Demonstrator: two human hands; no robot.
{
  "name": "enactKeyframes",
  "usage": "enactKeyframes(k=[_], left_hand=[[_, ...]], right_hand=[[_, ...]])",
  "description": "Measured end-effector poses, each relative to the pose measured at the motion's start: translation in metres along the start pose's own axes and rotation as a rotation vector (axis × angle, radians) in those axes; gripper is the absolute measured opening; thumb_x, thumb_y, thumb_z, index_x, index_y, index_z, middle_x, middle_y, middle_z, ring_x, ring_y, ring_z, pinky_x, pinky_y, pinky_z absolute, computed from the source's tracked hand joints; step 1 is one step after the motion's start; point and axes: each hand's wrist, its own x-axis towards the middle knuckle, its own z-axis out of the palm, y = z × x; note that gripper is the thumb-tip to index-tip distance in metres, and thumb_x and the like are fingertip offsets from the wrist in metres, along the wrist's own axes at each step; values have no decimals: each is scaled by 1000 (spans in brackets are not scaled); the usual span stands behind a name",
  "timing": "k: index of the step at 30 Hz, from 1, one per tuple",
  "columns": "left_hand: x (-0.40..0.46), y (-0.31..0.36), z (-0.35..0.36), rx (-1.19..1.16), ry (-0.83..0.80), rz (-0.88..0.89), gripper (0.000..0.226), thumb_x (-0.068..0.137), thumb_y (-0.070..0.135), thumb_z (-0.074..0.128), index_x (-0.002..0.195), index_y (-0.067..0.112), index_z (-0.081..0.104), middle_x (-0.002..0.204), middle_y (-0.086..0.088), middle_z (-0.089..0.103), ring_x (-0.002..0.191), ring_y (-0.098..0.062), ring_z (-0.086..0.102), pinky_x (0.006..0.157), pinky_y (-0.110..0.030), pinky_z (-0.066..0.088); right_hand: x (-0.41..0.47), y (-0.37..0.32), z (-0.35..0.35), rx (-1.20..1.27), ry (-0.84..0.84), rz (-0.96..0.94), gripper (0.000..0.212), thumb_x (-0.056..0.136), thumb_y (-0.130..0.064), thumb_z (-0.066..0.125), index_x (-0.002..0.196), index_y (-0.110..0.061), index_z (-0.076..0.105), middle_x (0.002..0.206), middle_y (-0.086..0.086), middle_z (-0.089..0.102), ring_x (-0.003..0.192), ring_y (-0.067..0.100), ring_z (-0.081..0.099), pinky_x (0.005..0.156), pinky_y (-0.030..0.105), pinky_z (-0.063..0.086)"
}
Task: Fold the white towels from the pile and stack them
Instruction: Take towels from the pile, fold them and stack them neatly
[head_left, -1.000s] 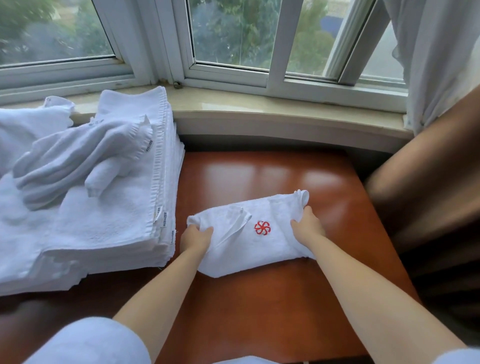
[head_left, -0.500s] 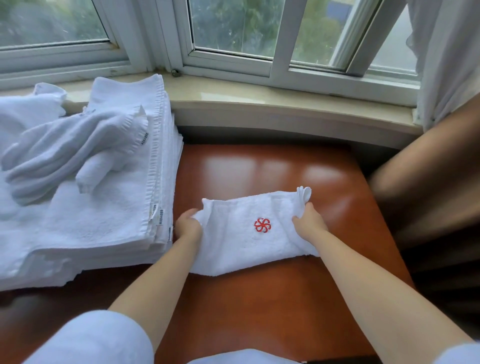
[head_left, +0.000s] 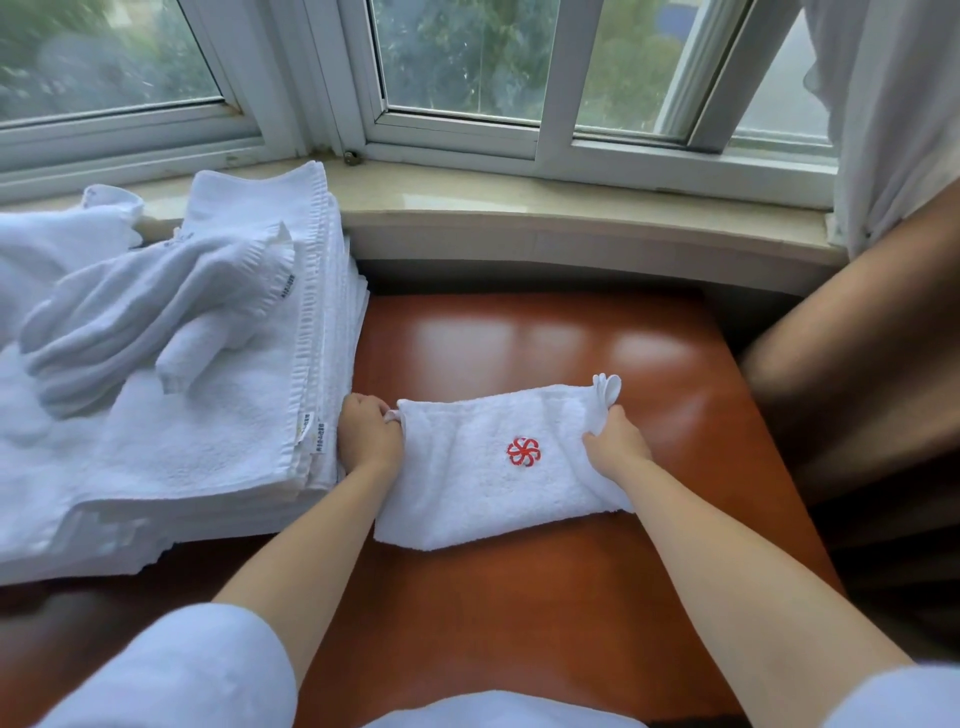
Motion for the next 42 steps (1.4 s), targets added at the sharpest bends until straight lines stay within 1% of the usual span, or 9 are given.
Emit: enactKeyframes(k=[8,14,18,22,26,28,32,38,42], left_hand=[[0,4,-3,-182,4,-71,18,83,4,53,73,17,47,66,4,46,64,-19,46,53,-27,35],[-1,5,0,-480,2,-335,46,94,7,39,138,18,44,119,-5,55,113,-27,54,102,-39,42],[-26,-10,8,-283,-4,-308,35,96,24,43,128,12,50,114,-2,57,113,-30,55,88,-35,42],[-28,-25,12,-109,-196,-406,63,81,22,67,135,7,41,127,-12,52,112,-33,55,88,-41,48],[-21,-27,12,-267,-277,-556,51,75,11,76,121,6,55,117,-13,63,95,-32,62,85,-41,52],[-22,-25,12,-271,-223,-448,39,78,11,72,115,10,59,112,-9,65,89,-27,61,79,-37,51],[-26,-27,12,-151,-206,-35,71,86,7,60,150,24,31,131,12,42,115,-10,45,95,-28,40],[-20,-34,8,-301,-442,-371,33,76,10,71,108,11,61,108,-9,66,94,-27,64,88,-47,53],[-17,-37,3,-283,-496,-480,43,75,15,76,113,4,59,106,-10,66,95,-30,64,88,-45,53]], right_hand=[[2,3,1,19,0,-19,37,96,-22,49,127,-6,38,120,13,58,108,33,56,78,34,41],[3,6,3,37,3,-21,36,95,-24,50,125,-7,38,119,12,58,107,32,56,78,34,41],[5,10,0,43,29,-27,33,94,-25,51,121,-8,40,115,11,59,103,32,57,76,34,43],[7,22,-15,38,227,17,24,94,-29,51,108,-11,43,105,10,61,86,29,57,73,36,47],[13,32,-26,-13,220,115,23,94,-23,50,113,-9,46,112,11,61,100,32,58,91,40,45],[15,36,-25,-35,187,130,22,94,-21,49,113,-10,47,113,10,61,104,32,57,98,38,39],[18,41,-19,-19,355,43,11,95,-13,45,104,-15,50,107,6,62,101,29,55,93,36,32],[21,44,-11,-61,352,81,36,89,-3,44,118,-22,50,126,6,46,117,30,41,97,39,33],[26,51,-14,-126,306,138,29,92,-7,42,118,-17,50,119,5,57,113,26,49,97,36,30]])
